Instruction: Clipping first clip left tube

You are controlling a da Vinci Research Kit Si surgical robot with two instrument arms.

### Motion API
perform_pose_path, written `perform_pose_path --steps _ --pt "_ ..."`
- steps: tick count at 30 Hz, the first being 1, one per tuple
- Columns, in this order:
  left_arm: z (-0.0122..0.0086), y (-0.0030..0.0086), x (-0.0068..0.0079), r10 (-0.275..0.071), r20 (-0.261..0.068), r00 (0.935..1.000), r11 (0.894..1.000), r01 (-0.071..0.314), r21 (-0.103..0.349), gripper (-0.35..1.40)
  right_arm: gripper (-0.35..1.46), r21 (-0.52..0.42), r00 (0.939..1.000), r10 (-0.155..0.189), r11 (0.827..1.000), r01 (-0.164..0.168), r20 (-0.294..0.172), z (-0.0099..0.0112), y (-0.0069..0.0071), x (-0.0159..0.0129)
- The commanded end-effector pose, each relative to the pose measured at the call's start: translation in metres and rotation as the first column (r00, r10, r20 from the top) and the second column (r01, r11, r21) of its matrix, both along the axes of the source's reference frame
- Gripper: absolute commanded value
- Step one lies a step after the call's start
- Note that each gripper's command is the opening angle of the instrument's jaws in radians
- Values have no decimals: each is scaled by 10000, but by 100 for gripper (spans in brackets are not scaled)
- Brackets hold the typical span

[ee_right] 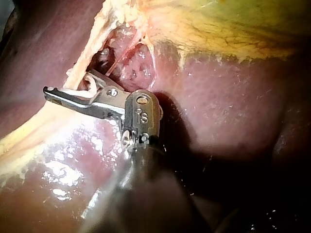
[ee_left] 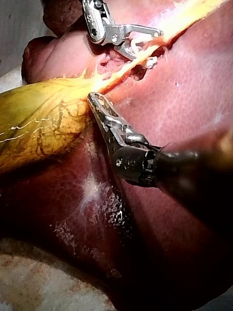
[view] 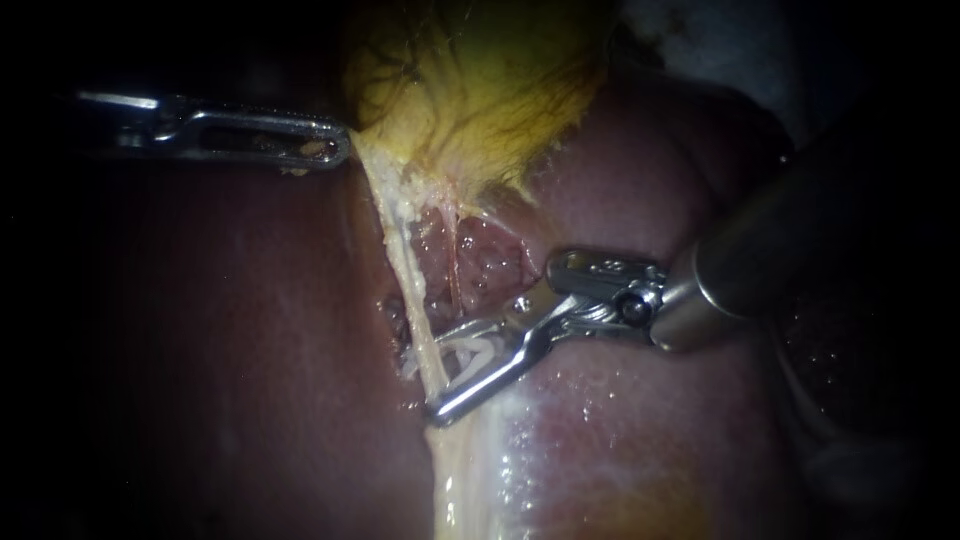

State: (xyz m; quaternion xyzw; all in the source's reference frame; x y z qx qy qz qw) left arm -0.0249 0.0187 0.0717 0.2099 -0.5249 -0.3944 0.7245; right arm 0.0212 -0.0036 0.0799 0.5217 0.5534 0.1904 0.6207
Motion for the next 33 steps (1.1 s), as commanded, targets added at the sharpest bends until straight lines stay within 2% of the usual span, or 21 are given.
perform_pose_path --steps 1,6,13,19,26,33 --pt "0 0 0 0 0 10000 10000 0 0 -35 59 39 9999 43 10000 -42 -93 -5 1 0" --pt "0 0 0 1 1 10000 10000 -1 0 -35 58 286 9984 -12 9996 28 -568 -21 2 1" --pt "0 0 0 2 1 10000 10000 -2 0 -35 55 437 9946 -405 9980 448 -952 -46 -2 4" --pt "0 0 0 2 1 10000 10000 -2 0 -35 54 419 9906 -757 9958 809 -1136 -57 -16 9" --pt "0 0 0 3 2 10000 10000 -3 1 -35 53 398 9878 -953 9941 1009 -1234 -67 -28 19" --pt "0 0 0 3 2 10000 10000 -3 1 -35 45 388 9863 -1045 9931 1102 -1280 -67 -29 21"
